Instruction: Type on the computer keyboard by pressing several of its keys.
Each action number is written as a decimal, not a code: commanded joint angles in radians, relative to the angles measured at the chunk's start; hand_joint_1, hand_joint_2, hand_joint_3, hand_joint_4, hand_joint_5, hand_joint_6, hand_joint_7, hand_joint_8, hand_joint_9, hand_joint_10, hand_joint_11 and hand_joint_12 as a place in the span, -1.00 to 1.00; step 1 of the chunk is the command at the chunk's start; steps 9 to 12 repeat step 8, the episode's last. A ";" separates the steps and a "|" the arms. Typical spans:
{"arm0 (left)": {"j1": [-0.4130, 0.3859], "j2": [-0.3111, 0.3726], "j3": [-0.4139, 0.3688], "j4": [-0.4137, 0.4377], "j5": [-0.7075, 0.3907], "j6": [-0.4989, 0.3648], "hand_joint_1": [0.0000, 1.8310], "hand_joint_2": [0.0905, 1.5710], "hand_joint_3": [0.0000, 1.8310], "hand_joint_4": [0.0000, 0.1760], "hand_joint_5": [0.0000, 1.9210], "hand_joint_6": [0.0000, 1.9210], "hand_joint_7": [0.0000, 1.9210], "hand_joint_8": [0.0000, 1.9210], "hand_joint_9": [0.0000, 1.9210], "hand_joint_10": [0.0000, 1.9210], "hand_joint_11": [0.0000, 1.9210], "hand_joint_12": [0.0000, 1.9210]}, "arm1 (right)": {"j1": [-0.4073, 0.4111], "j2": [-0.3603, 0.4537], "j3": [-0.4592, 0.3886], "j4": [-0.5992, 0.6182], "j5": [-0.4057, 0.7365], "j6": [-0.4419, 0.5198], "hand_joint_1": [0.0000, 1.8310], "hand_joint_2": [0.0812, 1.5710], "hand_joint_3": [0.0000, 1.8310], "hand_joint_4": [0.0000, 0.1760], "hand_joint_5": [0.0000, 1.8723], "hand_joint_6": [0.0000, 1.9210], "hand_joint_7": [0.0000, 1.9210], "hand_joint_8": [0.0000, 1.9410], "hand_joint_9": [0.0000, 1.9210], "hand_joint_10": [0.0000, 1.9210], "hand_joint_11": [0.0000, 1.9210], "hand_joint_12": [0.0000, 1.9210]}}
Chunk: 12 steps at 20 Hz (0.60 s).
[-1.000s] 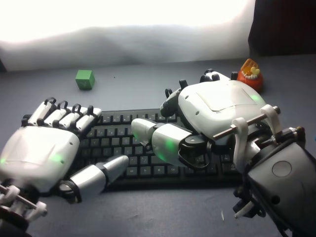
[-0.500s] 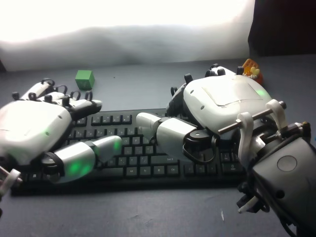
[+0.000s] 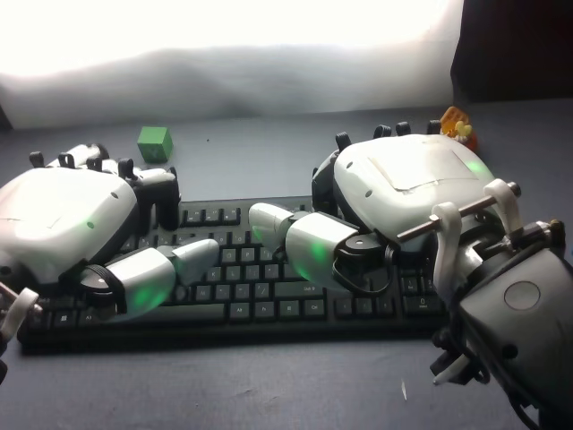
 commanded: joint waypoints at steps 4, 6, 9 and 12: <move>-0.014 0.013 -0.005 0.040 -0.100 -0.011 -0.51 0.81 -0.99 -1.00 -0.06 0.79 0.13 0.81 0.07 1.00 0.04 1.00 | 0.017 0.006 -0.003 -0.091 0.049 0.002 -0.76 0.83 -0.97 -1.00 0.15 0.97 0.30 0.88 0.30 1.00 0.31 1.00; -0.020 0.021 -0.009 0.040 -0.087 -0.011 -0.48 0.82 -0.99 -1.00 -0.06 0.78 0.13 0.82 0.08 1.00 0.06 1.00 | 0.017 0.006 -0.003 -0.091 0.049 0.002 -0.74 0.86 -0.98 -1.00 0.12 0.98 0.27 0.88 0.27 1.00 0.29 1.00; -0.020 0.030 -0.012 0.040 -0.084 -0.011 -0.54 0.84 -0.98 -1.00 -0.06 0.81 0.12 0.85 0.08 1.00 0.06 1.00 | 0.017 0.005 -0.003 -0.092 0.048 0.002 -0.65 0.85 -0.99 -1.00 0.08 0.99 0.25 0.89 0.26 1.00 0.28 1.00; -0.020 0.030 -0.012 0.040 -0.084 -0.011 -0.54 0.84 -0.98 -1.00 -0.06 0.81 0.12 0.85 0.08 1.00 0.06 1.00 | 0.017 0.005 -0.003 -0.092 0.048 0.002 -0.65 0.85 -0.99 -1.00 0.08 0.99 0.25 0.89 0.26 1.00 0.28 1.00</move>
